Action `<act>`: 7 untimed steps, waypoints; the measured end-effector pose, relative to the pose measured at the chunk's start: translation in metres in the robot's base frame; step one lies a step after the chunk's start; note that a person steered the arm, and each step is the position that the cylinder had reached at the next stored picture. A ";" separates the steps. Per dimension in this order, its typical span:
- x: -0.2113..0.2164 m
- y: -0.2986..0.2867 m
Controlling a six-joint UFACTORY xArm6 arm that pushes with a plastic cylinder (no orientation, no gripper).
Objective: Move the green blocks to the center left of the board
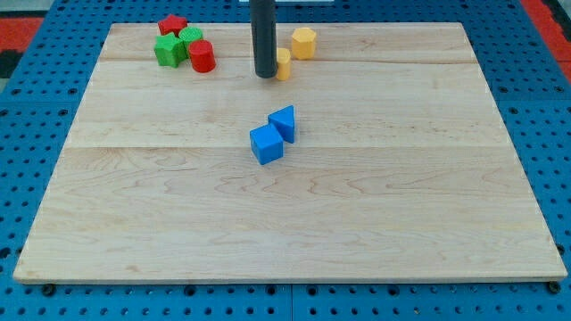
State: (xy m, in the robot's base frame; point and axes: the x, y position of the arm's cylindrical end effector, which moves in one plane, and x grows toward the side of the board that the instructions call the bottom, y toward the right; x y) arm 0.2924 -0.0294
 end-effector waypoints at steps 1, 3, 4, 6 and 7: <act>-0.003 0.035; -0.041 -0.021; -0.096 -0.030; -0.052 -0.131; -0.041 -0.178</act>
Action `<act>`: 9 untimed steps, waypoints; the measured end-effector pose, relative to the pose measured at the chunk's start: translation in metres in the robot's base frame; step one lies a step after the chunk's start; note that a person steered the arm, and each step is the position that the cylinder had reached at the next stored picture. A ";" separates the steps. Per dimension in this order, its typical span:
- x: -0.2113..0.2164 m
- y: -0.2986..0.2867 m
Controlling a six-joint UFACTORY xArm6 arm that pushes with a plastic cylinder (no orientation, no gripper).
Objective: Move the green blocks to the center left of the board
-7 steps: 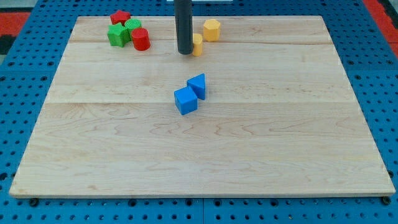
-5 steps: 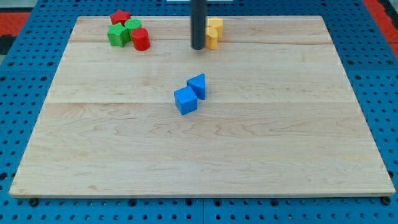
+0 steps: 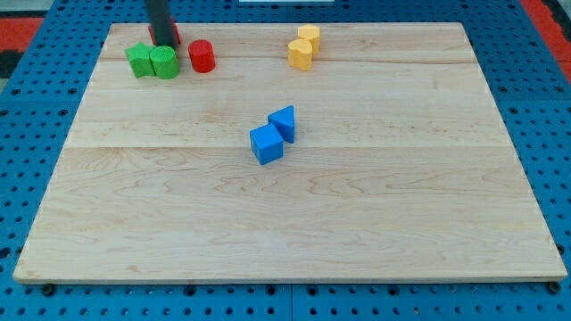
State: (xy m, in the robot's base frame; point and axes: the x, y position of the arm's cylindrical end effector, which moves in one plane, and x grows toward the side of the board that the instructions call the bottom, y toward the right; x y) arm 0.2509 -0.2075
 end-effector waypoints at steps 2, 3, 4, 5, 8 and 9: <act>0.021 -0.018; 0.045 -0.009; 0.108 -0.018; 0.058 -0.023; 0.019 0.049; 0.068 0.036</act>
